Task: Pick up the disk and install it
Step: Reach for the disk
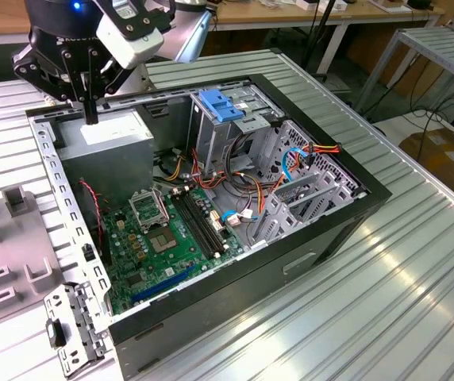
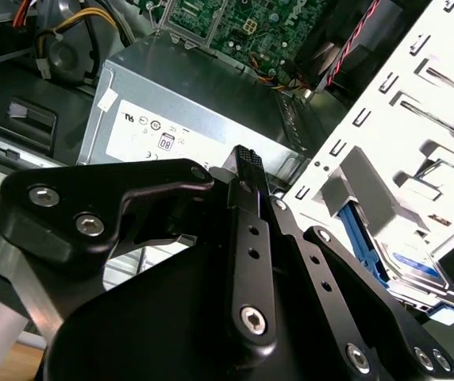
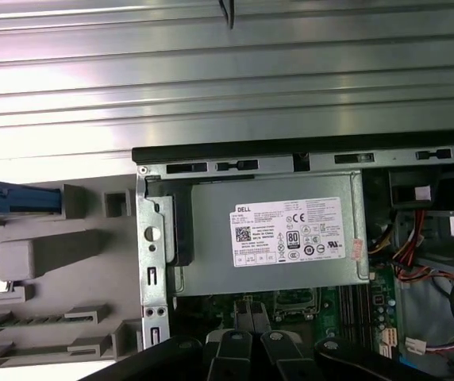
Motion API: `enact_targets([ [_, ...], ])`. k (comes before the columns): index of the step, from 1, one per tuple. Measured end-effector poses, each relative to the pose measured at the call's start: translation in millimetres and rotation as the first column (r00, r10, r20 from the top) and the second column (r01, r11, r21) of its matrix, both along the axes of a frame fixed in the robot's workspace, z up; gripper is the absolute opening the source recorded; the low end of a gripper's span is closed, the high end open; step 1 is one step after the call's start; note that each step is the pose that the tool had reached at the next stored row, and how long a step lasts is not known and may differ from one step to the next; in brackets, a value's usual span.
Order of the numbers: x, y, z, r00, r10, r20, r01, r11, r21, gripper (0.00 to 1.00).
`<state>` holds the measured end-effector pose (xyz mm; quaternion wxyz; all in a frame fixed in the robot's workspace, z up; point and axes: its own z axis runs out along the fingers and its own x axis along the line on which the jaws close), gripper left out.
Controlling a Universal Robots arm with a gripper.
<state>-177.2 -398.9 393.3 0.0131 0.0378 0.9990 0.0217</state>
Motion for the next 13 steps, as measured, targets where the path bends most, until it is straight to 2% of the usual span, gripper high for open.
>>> enact_targets([
  [13, -7.9, 0.0, 0.0, 1.0000, 0.000, -0.0001, 0.000, 1.0000, 0.0000, 0.11],
])
